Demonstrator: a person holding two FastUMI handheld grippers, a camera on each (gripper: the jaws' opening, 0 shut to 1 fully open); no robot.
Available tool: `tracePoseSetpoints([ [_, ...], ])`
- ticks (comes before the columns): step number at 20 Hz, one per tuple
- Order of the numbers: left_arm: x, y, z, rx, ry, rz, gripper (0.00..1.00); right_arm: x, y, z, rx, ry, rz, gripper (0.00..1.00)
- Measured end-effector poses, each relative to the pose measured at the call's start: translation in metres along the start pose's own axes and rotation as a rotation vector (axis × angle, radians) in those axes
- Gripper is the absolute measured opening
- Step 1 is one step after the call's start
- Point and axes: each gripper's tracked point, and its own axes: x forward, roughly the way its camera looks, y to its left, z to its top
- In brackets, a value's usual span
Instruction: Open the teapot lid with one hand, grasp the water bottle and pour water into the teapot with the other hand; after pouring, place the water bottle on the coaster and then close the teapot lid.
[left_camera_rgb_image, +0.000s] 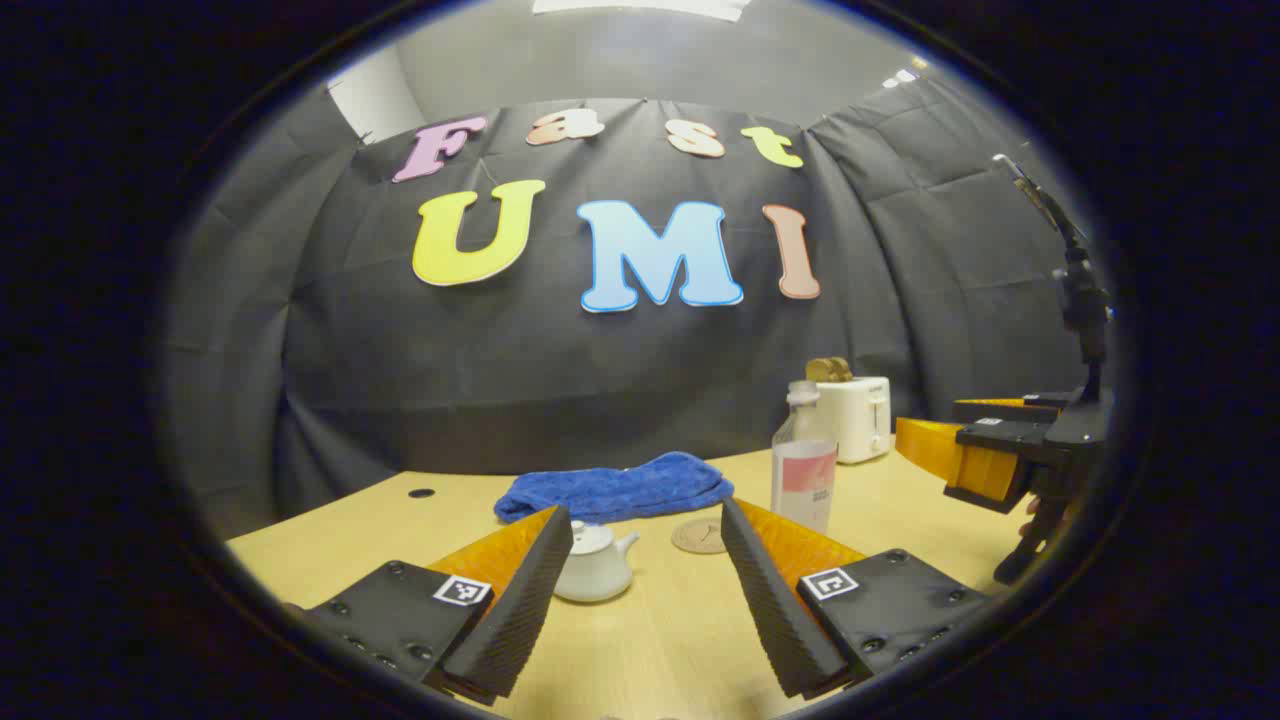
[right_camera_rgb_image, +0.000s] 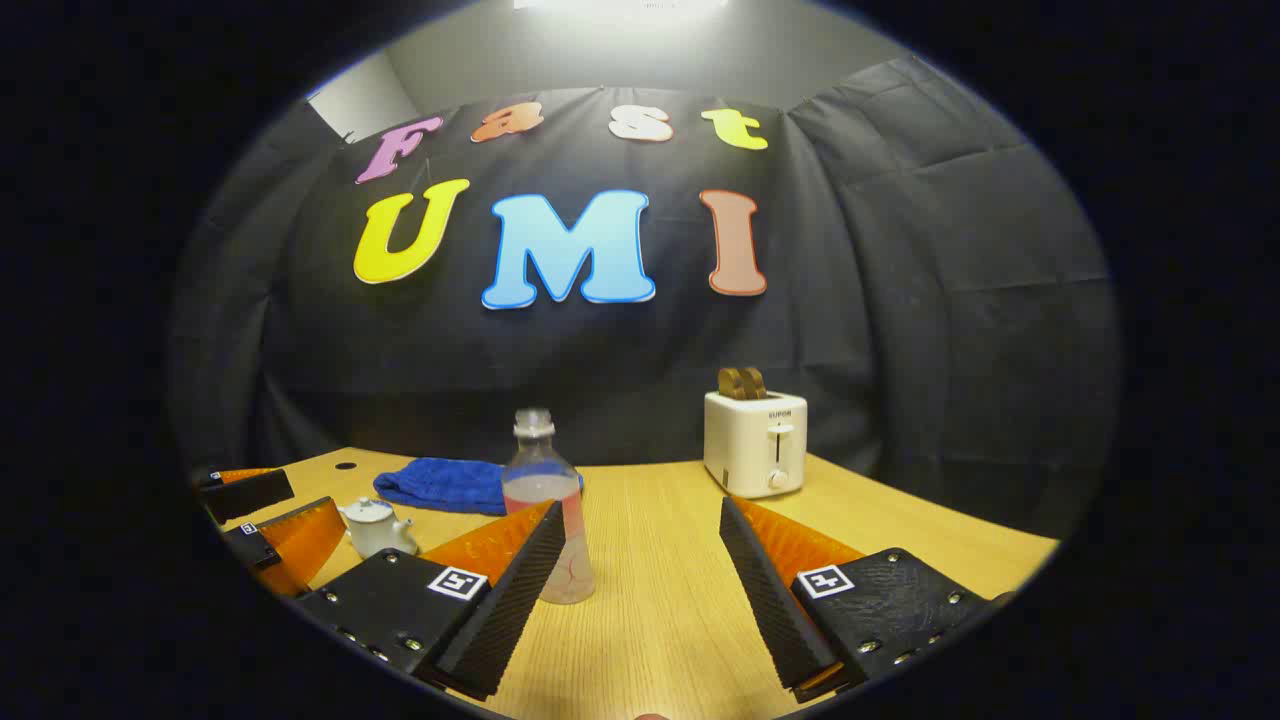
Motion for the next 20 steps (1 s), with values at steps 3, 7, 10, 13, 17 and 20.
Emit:
tracePoseSetpoints([
  [3,-0.001,0.011,0.017,-0.052,0.005,0.03,1.0,-0.004,0.013,0.021,-0.011,-0.027,0.013,0.96],
  [7,0.002,0.023,0.022,-0.074,0.02,0.053,1.0,-0.004,0.029,0.001,-0.029,0.034,0.056,0.96],
  [10,-0.003,0.031,0.023,-0.051,0.013,0.075,1.0,-0.004,0.037,-0.014,-0.055,0.072,0.073,0.97],
  [13,-0.004,0.035,0.024,-0.046,0.01,0.085,1.0,-0.004,0.044,-0.019,-0.052,0.089,0.095,0.97],
  [17,0.002,0.036,0.017,-0.059,0.023,0.085,1.0,-0.002,0.043,-0.024,-0.043,0.107,0.096,0.97],
  [20,0.015,0.038,0.012,-0.055,0.032,0.084,0.99,-0.002,0.042,-0.03,-0.03,0.124,0.094,0.97],
])
